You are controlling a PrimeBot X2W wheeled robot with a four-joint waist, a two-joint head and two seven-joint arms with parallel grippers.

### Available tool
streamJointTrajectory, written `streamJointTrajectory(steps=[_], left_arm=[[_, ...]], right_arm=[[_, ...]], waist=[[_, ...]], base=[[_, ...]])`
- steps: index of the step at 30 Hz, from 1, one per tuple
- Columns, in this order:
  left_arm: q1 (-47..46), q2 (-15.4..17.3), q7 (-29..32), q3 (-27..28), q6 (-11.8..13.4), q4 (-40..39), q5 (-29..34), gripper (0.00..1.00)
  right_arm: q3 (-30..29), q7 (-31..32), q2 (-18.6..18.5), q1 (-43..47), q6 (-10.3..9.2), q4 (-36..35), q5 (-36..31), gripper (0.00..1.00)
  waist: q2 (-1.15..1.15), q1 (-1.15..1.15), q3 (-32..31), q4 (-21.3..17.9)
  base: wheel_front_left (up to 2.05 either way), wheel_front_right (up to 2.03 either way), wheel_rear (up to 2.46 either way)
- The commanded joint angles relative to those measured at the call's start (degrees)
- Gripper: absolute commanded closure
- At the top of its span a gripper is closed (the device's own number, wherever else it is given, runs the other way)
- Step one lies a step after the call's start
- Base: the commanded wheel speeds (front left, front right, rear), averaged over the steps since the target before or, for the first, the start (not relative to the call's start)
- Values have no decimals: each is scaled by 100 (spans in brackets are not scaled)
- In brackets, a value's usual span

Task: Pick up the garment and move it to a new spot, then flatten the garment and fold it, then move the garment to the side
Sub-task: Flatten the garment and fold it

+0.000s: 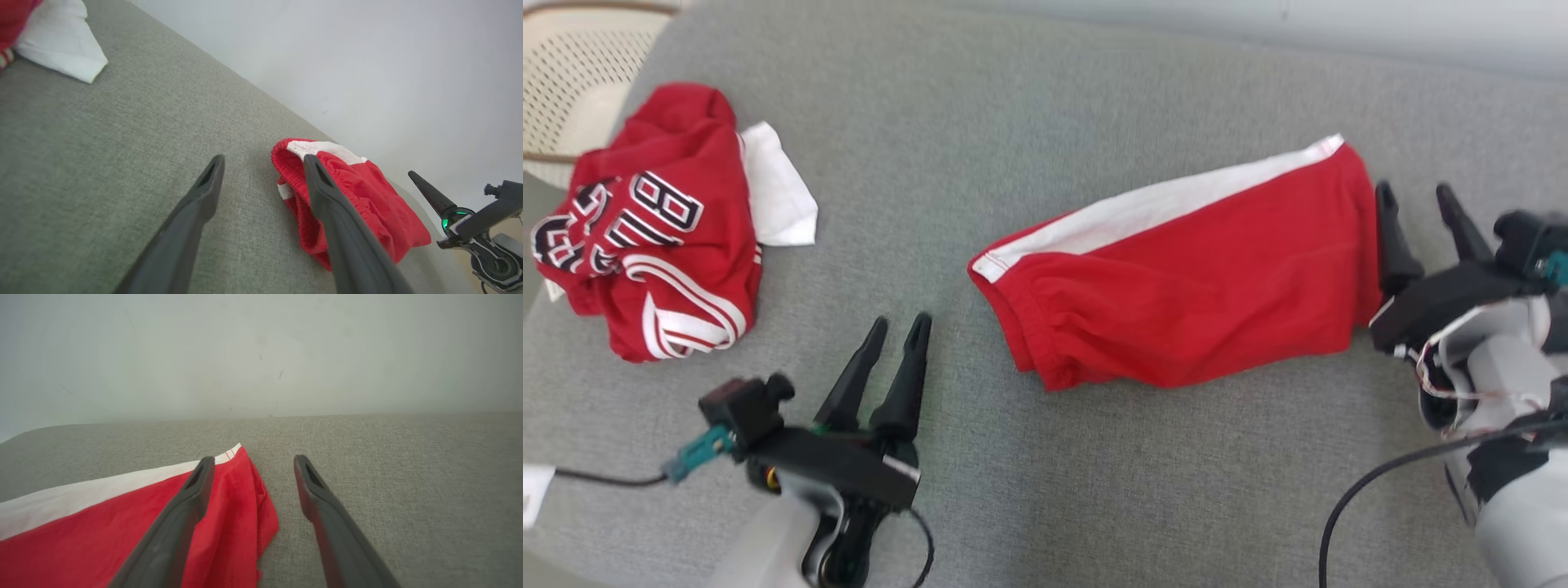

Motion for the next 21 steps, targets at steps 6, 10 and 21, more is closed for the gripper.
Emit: streamJointTrajectory(steps=[6, 10, 21], left_arm=[[629, -143, -1, 676, 2, -140, 1023, 0], [830, -236, 0, 849, 3, -213, 1270, 0], [1095, -305, 0, 1007, 2, -359, 1533, 0]], right_arm=[[-403, -2, 158, 468, 0, -21, -314, 0], [-595, -2, 185, 576, 0, 69, -420, 0], [-1512, -2, 168, 521, 0, 581, -698, 0]], waist=[[0, 1, -316, 149], [0, 1, -326, 261], [0, 1, -99, 698]], base=[[0, 0, 0], [0, 0, 0], [0, 0, 0]])
